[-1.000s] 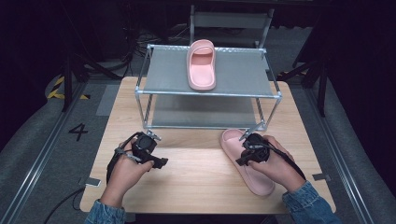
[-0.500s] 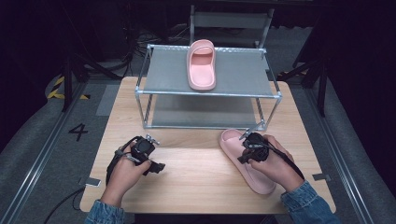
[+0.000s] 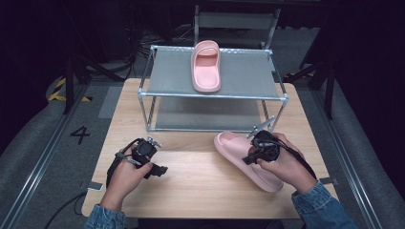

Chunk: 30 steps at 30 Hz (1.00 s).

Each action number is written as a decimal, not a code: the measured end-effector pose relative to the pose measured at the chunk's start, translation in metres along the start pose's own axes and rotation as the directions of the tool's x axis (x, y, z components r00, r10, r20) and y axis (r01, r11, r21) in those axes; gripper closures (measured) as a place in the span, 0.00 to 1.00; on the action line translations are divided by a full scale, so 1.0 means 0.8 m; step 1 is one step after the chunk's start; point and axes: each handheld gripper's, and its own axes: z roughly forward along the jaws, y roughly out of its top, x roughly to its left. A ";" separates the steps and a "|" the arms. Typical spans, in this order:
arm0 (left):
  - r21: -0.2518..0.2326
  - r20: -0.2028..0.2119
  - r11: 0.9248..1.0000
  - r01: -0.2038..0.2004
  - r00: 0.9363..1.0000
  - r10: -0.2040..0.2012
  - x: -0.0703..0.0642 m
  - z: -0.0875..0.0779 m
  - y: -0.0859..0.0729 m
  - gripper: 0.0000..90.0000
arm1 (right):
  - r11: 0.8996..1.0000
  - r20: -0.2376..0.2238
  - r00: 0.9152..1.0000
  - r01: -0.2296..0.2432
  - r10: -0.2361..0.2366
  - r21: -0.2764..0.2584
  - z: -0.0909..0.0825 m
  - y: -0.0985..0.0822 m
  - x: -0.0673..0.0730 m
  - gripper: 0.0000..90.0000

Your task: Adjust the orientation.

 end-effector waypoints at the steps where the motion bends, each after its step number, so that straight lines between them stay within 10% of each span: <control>1: 0.000 0.000 1.000 0.000 1.000 0.000 0.000 0.000 0.000 0.22 | 1.000 -0.004 1.000 0.008 -0.008 0.002 -0.006 0.003 0.002 0.96; 30: 0.005 0.006 1.000 -0.005 1.000 0.005 0.004 -0.003 0.001 0.21 | 0.990 -0.032 0.993 0.114 -0.117 -0.085 -0.121 0.047 0.041 0.96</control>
